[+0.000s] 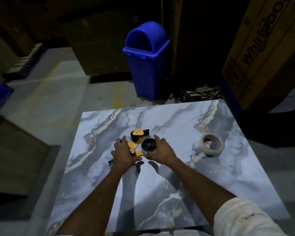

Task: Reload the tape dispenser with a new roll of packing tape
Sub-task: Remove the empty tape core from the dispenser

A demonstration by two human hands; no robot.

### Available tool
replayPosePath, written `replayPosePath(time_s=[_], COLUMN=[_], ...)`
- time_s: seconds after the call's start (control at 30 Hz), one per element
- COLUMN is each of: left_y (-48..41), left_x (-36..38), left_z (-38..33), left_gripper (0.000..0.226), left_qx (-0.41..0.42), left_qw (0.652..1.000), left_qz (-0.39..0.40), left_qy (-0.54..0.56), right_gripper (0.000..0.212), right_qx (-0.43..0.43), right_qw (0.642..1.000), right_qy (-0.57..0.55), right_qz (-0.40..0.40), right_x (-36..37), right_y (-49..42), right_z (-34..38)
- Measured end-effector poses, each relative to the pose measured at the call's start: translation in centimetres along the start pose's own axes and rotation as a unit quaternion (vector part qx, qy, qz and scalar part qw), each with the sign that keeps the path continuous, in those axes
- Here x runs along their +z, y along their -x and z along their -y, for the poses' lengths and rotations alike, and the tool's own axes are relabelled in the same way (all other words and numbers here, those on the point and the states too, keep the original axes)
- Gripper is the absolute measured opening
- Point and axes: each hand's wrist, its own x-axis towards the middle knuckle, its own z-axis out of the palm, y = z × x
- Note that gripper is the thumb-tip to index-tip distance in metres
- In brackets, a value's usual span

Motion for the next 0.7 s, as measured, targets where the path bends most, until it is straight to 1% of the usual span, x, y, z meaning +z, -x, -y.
replayPosePath(time_s=[0.07,0.13,0.2,0.3,0.37,0.43,0.47,0.5,0.57,0.6,0.63,0.7], left_y=[-0.4,-0.8,-1.4,-1.3,-0.9,-0.5,-0.4,-0.3,0.3,0.4,0.3,-0.7], left_x=[-0.3,-0.8,-0.6,-0.4,0.2,0.7,1.0,1.2,1.6,1.6,1.6,1.6], left_z=[0.7,1.2,1.6,2.0,2.1,2.0,1.9,1.8,1.4,1.1,0.8,0.4], left_gripper=[0.133,0.137,0.135,0.126,0.113,0.105,0.109,0.117,0.137,0.141,0.142,0.141], left_qx=[-0.032,-0.050,-0.038,-0.015,0.005,0.023,0.026,0.026,0.013,0.011,0.026,0.128], left_qw=[0.998,0.995,0.992,0.990,0.988,0.988,0.987,0.985,0.989,0.992,0.995,0.991], left_qz=[0.003,0.045,0.090,0.115,0.125,0.124,0.124,0.121,0.083,0.057,0.038,0.038], left_qy=[0.058,0.075,0.079,0.084,0.088,0.088,0.100,0.117,0.124,0.109,0.087,0.010], right_gripper=[0.099,0.085,0.073,0.067,0.071,0.087,0.098,0.106,0.115,0.116,0.115,0.109], right_qx=[0.011,0.017,0.012,0.008,0.021,0.035,0.044,0.050,0.057,0.056,0.053,0.044], right_qw=[1.000,1.000,1.000,0.999,0.999,0.998,0.998,0.997,0.995,0.994,0.994,0.993], right_qy=[0.011,0.015,0.019,0.035,0.035,0.044,0.052,0.064,0.082,0.088,0.093,0.102], right_qz=[0.013,0.013,0.006,0.001,-0.006,-0.001,0.009,0.018,0.030,0.035,0.037,0.037], right_x=[0.3,0.6,1.0,0.8,0.5,0.3,0.1,0.0,0.0,0.1,0.2,0.5], right_y=[-0.4,-0.7,-1.0,-1.0,-0.9,-0.7,-0.6,-0.6,-0.6,-0.6,-0.6,-0.8], right_z=[0.8,1.1,1.0,1.0,0.8,0.5,0.5,0.4,0.5,0.6,0.6,0.7])
